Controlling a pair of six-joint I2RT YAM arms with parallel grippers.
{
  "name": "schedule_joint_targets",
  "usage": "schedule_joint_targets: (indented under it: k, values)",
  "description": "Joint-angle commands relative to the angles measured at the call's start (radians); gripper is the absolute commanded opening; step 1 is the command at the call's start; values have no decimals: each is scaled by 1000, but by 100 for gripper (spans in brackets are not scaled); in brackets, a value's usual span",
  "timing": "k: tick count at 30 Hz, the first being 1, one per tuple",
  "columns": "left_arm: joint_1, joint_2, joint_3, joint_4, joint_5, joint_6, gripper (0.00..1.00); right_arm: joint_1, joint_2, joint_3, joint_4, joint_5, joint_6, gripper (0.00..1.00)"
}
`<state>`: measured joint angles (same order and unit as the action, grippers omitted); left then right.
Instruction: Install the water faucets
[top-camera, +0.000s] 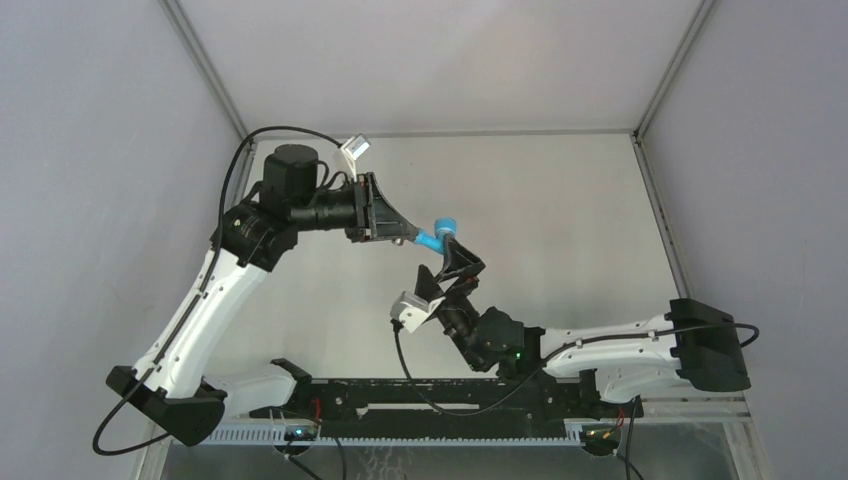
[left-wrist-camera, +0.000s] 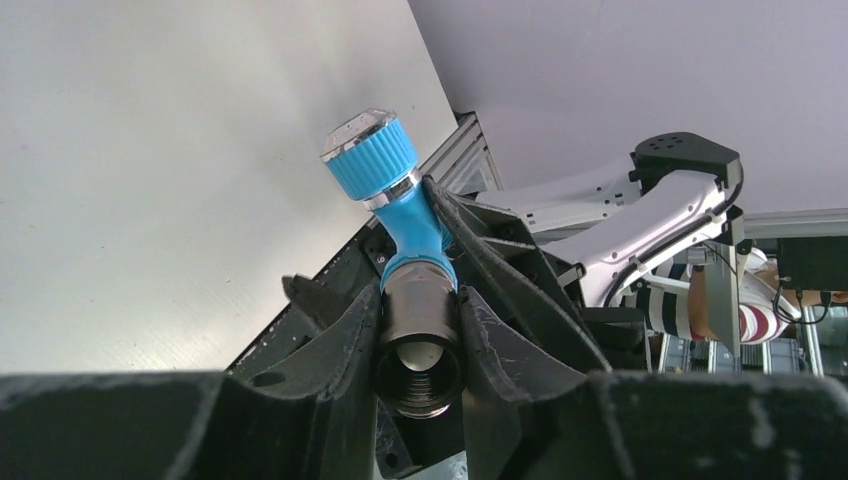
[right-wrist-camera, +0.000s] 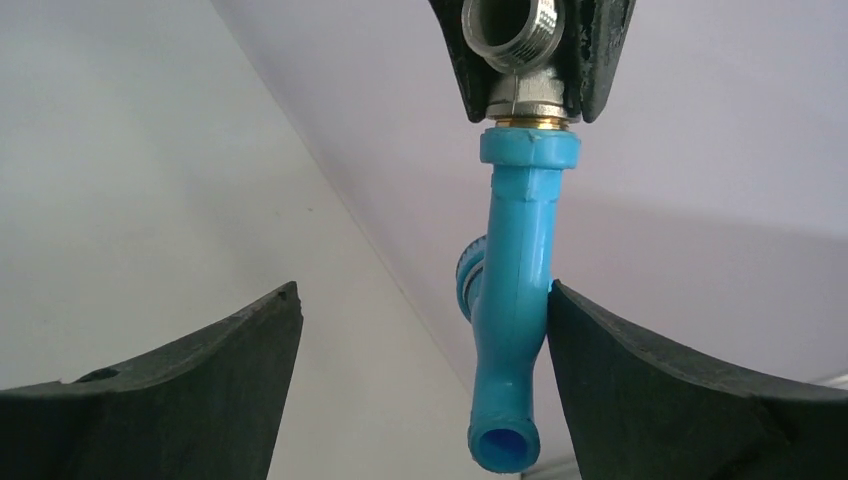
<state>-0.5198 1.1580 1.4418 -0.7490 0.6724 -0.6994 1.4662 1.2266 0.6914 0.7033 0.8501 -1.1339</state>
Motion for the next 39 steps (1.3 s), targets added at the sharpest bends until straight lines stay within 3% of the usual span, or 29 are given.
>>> schedule_joint_targets:
  k: [1,10,15,21,26,31,39]
  values:
    - [-2,-34,-5,55,58,-9,0,15,19,0,227,89,-177,89]
    - [-2,-17,43,17,61,26,0,-23,-67,41,0,82,39,21]
    - [-3,-25,30,22,68,23,0,-45,-119,60,-138,40,179,0]
    - [-3,-28,20,28,83,47,0,-66,-199,101,-379,-140,387,0]
    - [-3,-32,20,28,91,77,0,-192,-339,157,-661,-628,695,0]
    - [-5,-38,-2,67,117,71,0,-391,-375,183,-699,-1002,916,0]
    - [-19,-58,-19,101,113,103,0,-572,-293,241,-720,-1450,1168,0]
